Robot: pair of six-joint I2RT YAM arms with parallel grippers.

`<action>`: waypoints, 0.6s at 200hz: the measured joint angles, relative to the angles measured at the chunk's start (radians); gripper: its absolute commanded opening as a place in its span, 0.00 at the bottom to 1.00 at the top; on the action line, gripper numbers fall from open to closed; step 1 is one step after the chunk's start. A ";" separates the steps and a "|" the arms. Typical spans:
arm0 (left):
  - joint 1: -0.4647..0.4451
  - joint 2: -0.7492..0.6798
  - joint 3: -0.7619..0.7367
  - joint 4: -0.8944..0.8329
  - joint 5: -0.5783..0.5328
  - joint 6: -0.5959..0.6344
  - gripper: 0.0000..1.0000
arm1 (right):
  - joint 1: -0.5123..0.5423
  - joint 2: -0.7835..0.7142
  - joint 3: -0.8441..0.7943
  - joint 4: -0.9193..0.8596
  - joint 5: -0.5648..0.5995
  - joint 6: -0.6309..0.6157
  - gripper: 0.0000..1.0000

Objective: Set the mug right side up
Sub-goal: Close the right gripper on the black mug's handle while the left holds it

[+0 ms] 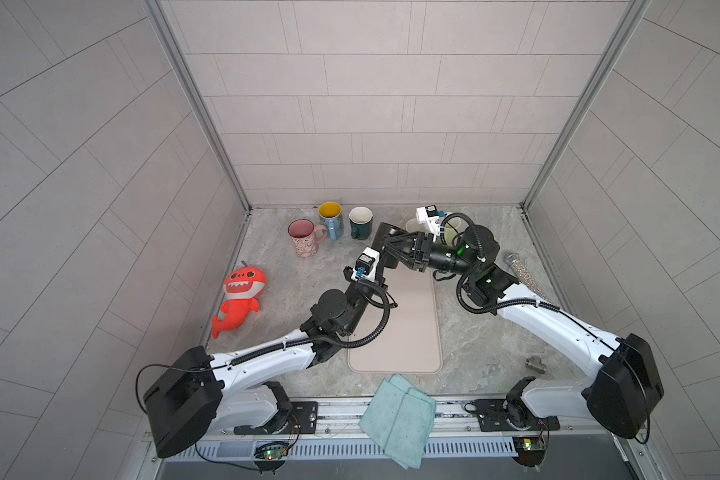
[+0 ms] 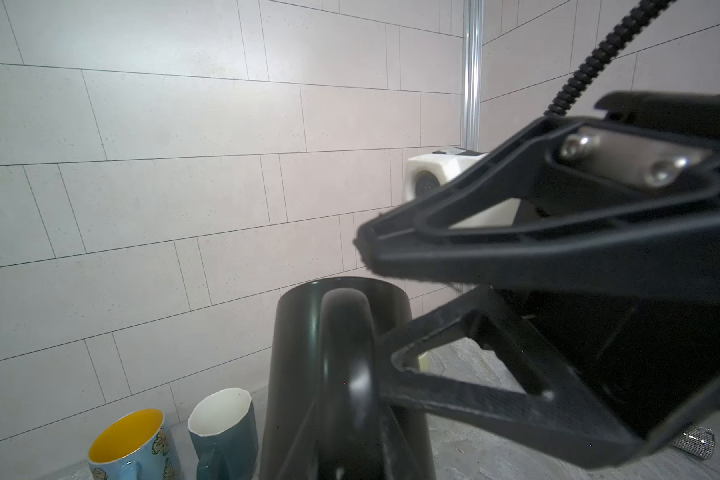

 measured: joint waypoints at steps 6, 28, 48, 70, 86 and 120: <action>-0.007 0.007 0.000 0.009 -0.002 0.008 0.00 | 0.000 0.003 -0.003 0.013 0.002 0.009 0.46; -0.025 0.027 0.000 0.027 -0.011 0.032 0.00 | 0.000 0.020 -0.014 0.057 0.007 0.039 0.45; -0.031 0.034 -0.002 0.040 -0.019 0.045 0.00 | 0.000 0.024 -0.022 0.074 0.011 0.057 0.44; -0.035 0.035 -0.003 0.052 -0.026 0.057 0.00 | 0.000 0.026 -0.024 0.084 0.014 0.068 0.40; -0.040 0.036 -0.003 0.061 -0.029 0.065 0.00 | 0.000 0.027 -0.028 0.098 0.015 0.074 0.35; -0.048 0.040 -0.003 0.075 -0.040 0.085 0.00 | 0.001 0.040 -0.041 0.141 0.014 0.105 0.25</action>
